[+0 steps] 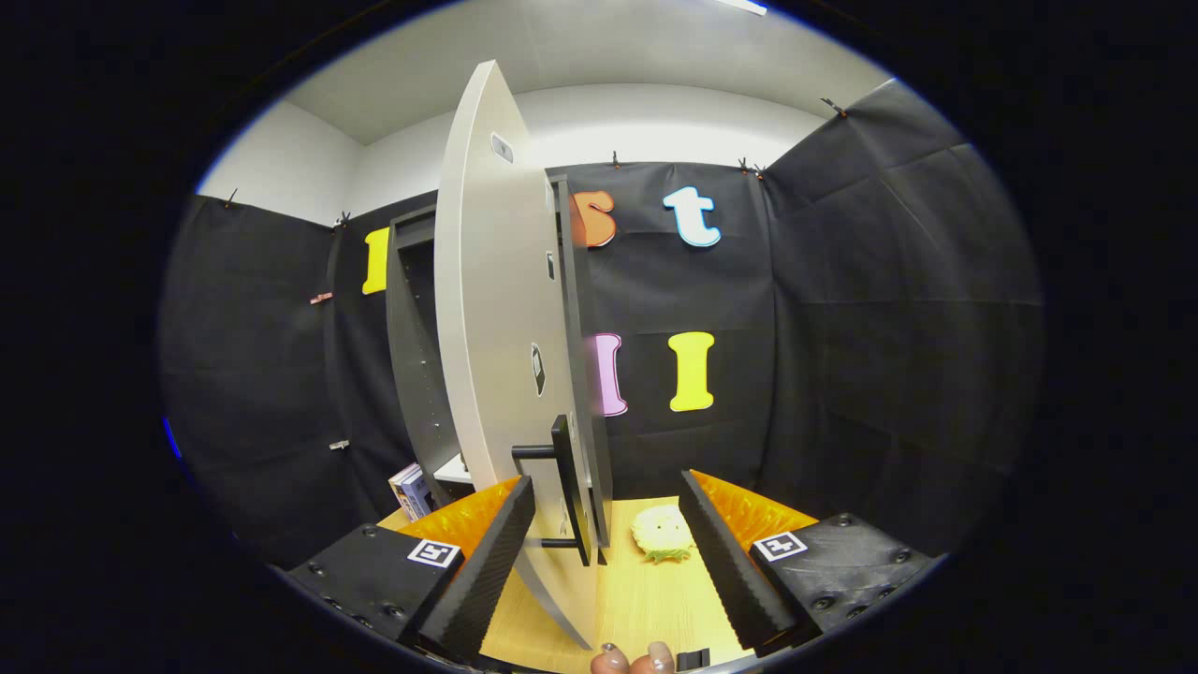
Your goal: Open the shoe cabinet door, grab the shoes and put them into the shoe cabinet, then close the shoe cabinet door.
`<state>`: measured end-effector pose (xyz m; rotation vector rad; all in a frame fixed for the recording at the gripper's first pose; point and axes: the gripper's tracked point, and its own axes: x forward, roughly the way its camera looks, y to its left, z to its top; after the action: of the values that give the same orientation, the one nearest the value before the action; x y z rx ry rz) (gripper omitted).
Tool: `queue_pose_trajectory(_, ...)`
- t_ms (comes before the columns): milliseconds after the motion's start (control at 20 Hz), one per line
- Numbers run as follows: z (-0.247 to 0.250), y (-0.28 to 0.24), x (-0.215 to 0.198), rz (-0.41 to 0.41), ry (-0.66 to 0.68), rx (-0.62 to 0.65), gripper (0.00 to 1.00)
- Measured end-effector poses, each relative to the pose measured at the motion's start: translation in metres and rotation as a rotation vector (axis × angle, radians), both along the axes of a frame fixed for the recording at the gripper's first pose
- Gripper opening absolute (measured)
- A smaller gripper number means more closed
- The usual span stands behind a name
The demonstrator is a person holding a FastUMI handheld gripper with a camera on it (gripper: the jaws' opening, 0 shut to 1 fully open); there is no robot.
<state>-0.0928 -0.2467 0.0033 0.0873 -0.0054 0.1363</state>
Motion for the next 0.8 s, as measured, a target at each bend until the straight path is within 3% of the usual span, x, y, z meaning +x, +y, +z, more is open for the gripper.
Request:
queue_pose_trajectory(350,-0.006,0.017,0.019,-0.003,0.028,-0.016,0.98)
queue_pose_trajectory(800,-0.003,0.103,0.032,0.041,0.011,-0.018,0.97)
